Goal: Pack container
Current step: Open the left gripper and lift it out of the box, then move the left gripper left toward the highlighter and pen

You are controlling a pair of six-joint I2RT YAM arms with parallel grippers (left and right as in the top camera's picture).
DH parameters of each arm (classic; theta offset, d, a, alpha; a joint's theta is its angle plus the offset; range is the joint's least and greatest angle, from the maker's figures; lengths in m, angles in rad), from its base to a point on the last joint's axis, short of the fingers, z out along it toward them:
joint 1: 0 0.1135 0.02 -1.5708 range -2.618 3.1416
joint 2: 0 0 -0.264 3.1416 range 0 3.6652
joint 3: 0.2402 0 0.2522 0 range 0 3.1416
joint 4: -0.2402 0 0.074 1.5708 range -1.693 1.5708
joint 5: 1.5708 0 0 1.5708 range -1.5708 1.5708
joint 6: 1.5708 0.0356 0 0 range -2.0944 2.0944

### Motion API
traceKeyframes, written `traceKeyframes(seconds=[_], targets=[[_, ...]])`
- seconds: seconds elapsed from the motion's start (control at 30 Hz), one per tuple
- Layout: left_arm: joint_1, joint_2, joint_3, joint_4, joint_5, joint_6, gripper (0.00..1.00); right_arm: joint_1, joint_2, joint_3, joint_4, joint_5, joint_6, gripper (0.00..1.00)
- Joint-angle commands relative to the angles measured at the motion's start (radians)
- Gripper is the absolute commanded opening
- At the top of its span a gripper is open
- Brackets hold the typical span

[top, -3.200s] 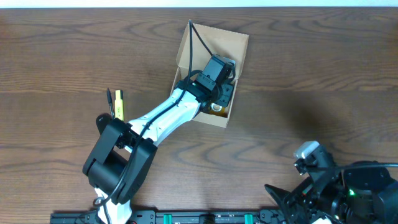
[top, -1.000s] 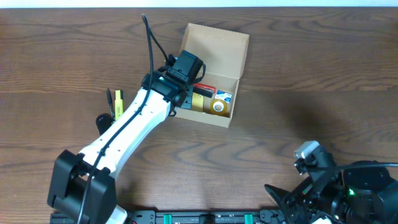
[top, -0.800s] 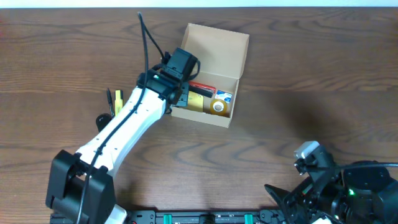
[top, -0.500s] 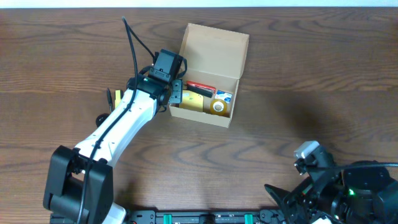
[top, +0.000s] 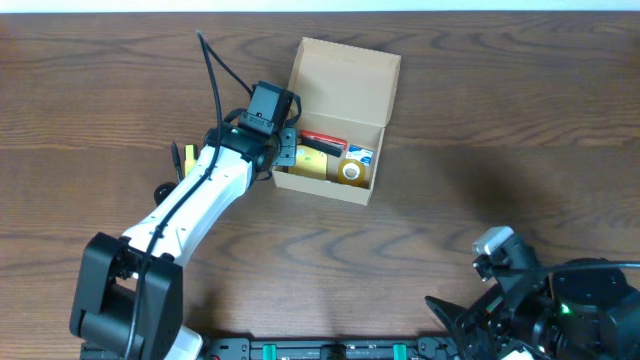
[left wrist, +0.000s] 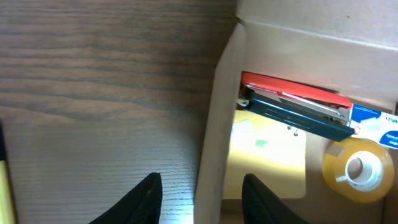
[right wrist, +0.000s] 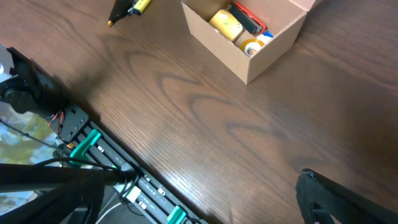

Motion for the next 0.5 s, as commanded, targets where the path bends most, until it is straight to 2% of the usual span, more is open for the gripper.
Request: traceKeyframes(seconds=[0.0, 0.07, 0.17, 0.27, 0.47], targets=[[0.002, 0.038, -0.006, 0.007, 0.027, -0.011, 0.39, 0.000, 0.000, 0.001, 0.000, -0.008, 0.008, 0.99], [0.001, 0.050, -0.006, 0.019, 0.027, -0.011, 0.35, 0.000, 0.000, 0.001, 0.000, -0.008, 0.008, 0.99], [0.002, 0.056, -0.006, 0.022, 0.029, -0.011, 0.15, 0.000, 0.000, 0.001, 0.000, -0.008, 0.008, 0.99], [0.002, 0.056, -0.006, 0.022, 0.030, -0.012, 0.06, 0.000, 0.000, 0.001, 0.000, -0.008, 0.008, 0.99], [0.002, 0.056, -0.006, 0.021, 0.029, -0.077, 0.06, 0.000, 0.000, 0.001, 0.000, -0.008, 0.008, 0.99]])
